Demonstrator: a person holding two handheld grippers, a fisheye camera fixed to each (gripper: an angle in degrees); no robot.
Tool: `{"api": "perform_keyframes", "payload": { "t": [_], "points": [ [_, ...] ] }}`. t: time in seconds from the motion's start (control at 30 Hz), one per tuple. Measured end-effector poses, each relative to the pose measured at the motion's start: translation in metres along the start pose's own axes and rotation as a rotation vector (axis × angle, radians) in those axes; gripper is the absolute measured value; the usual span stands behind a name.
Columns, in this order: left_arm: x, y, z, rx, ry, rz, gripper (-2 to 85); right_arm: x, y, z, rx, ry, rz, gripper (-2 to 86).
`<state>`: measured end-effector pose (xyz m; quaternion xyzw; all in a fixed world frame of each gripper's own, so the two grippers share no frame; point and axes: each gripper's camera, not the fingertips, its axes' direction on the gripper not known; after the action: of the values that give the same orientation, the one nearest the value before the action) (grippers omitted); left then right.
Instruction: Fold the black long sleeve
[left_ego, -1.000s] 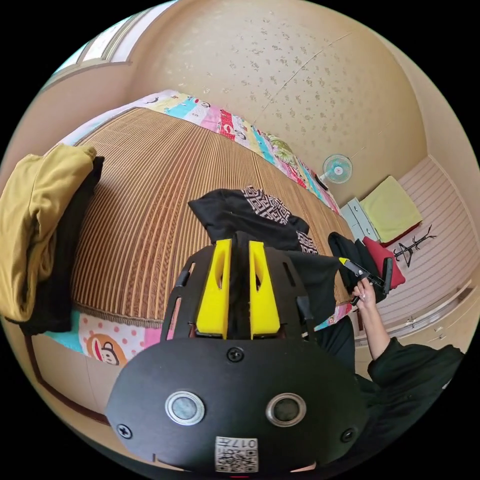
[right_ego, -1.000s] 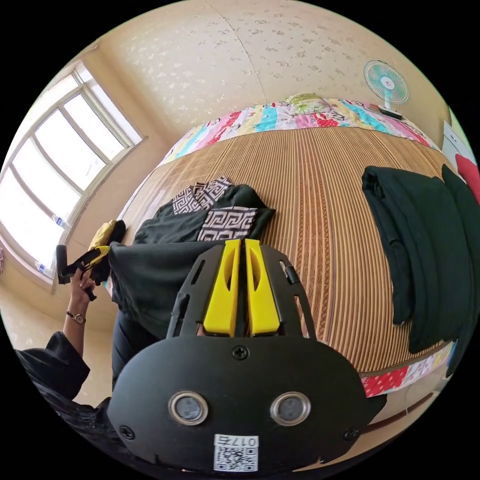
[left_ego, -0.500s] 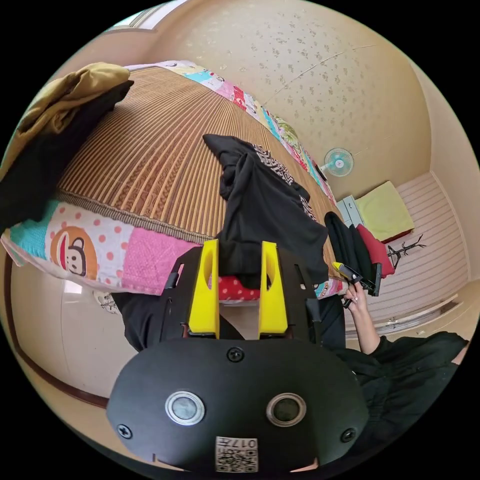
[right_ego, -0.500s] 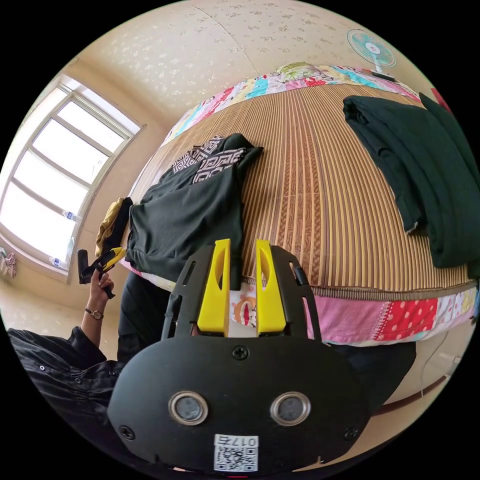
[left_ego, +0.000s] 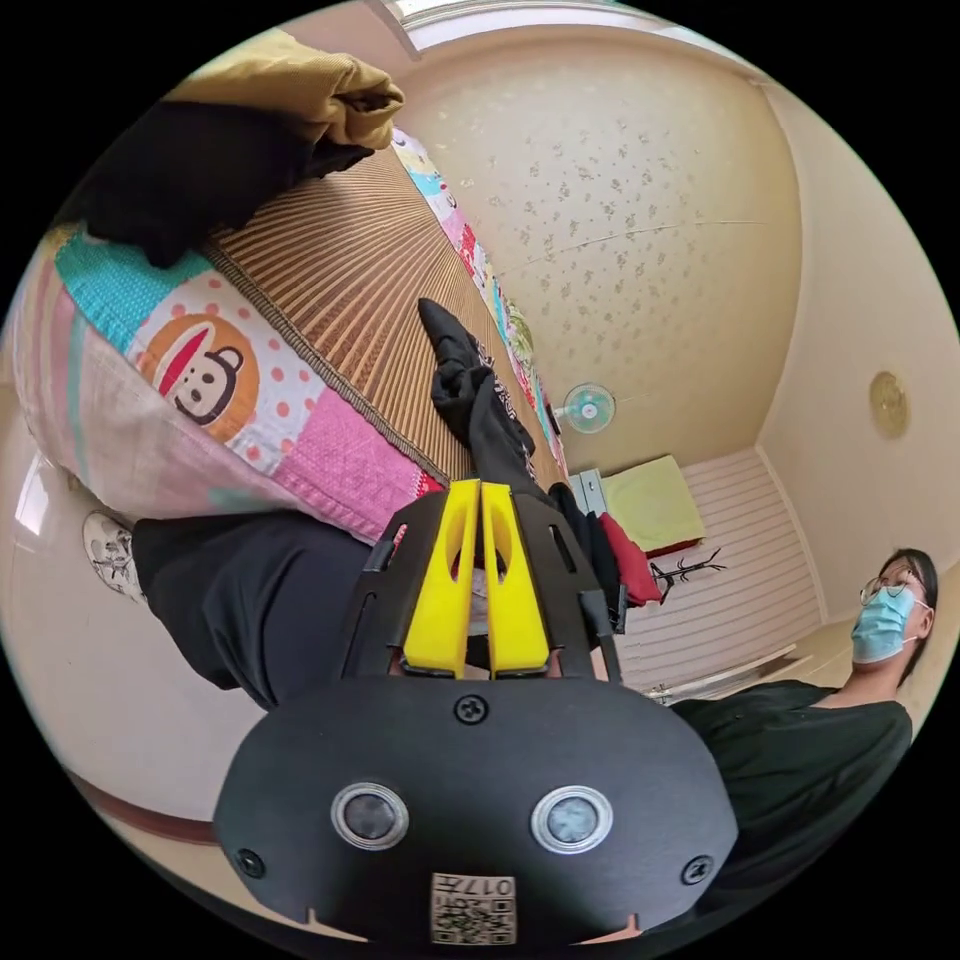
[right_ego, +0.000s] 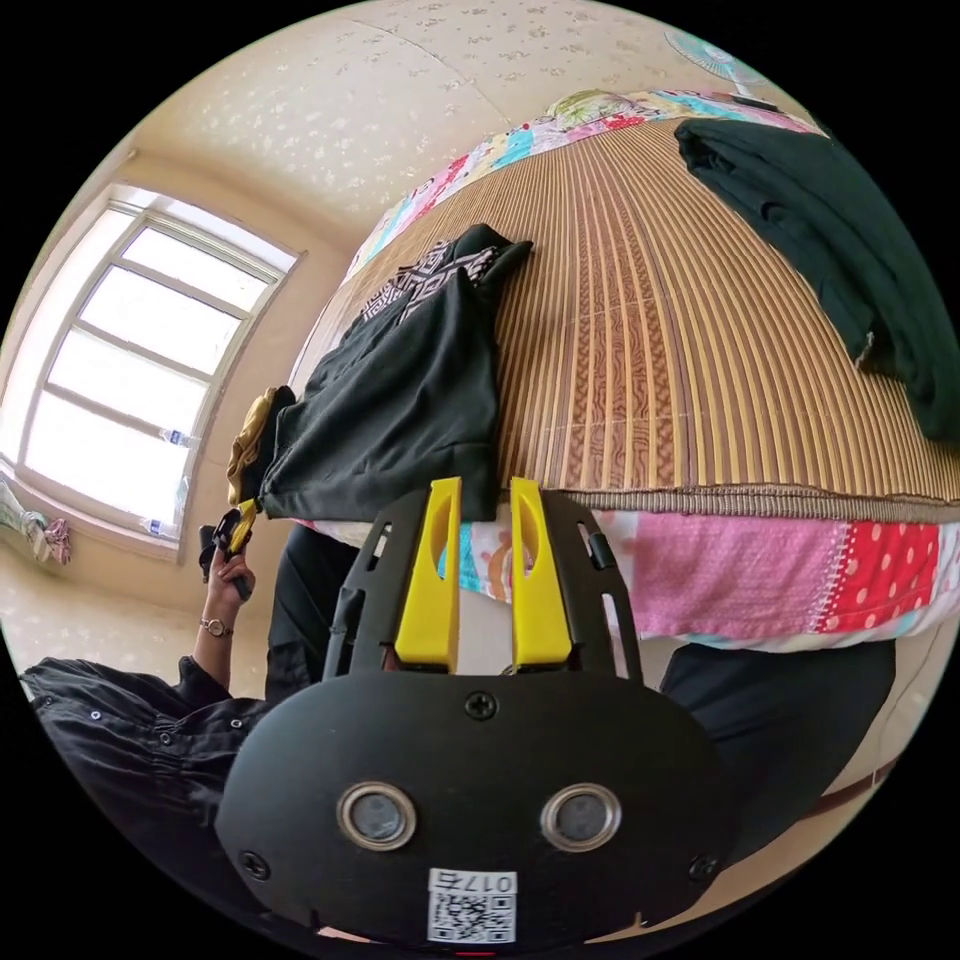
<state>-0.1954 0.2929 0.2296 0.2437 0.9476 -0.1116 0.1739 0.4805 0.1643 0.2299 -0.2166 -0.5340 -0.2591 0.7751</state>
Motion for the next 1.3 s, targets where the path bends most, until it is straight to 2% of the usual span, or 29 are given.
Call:
{"api": "perform_keyframes", "payload": {
  "t": [0.1,0.17,0.23,0.3,0.4,0.53,0.6,0.63,0.67,0.7,0.8,1.0,1.2,1.3],
  "points": [
    [-0.006,0.002,-0.01,0.031,0.111,-0.023,-0.7,0.0,-0.002,0.005,-0.097,-0.05,-0.033,3.4],
    [-0.006,0.001,-0.019,0.048,0.12,-0.024,-0.4,0.006,0.001,-0.003,-0.071,-0.075,-0.015,3.1],
    [0.001,-0.001,-0.025,0.028,0.021,0.0,0.5,0.017,0.002,-0.013,-0.05,-0.116,0.015,3.2],
    [0.018,-0.008,-0.019,-0.072,-0.166,0.072,8.1,0.03,0.005,-0.024,-0.026,-0.168,0.046,4.2],
    [0.043,-0.014,0.001,-0.178,-0.379,0.206,12.6,0.039,0.007,-0.033,-0.014,-0.192,0.066,7.1],
    [0.048,-0.025,0.03,-0.291,-0.458,0.297,11.2,0.041,0.008,-0.036,-0.015,-0.188,0.059,6.8],
    [0.039,-0.033,0.039,-0.343,-0.463,0.286,5.8,0.04,0.006,-0.035,-0.041,-0.192,0.049,4.1],
    [0.037,-0.035,0.038,-0.357,-0.444,0.283,4.7,0.039,0.006,-0.035,-0.051,-0.196,0.041,3.7],
    [0.034,-0.039,0.032,-0.381,-0.344,0.277,3.6,0.037,0.007,-0.038,-0.052,-0.206,0.026,3.0],
    [0.03,-0.043,0.019,-0.387,-0.18,0.263,3.4,0.037,0.01,-0.045,-0.034,-0.229,0.014,2.6],
    [0.03,-0.045,-0.027,-0.323,0.139,0.256,3.0,0.049,0.019,-0.076,0.039,-0.393,-0.004,1.9],
    [0.061,-0.045,-0.098,-0.288,0.493,0.308,2.3,0.077,0.039,-0.153,0.201,-0.724,-0.068,1.3],
    [0.064,-0.019,-0.127,-0.328,0.627,0.262,2.0,0.089,0.073,-0.207,0.281,-0.92,-0.162,1.5],
    [0.053,0.005,-0.132,-0.311,0.674,0.19,1.8,0.092,0.098,-0.221,0.285,-0.899,-0.168,1.5]
  ]
}}
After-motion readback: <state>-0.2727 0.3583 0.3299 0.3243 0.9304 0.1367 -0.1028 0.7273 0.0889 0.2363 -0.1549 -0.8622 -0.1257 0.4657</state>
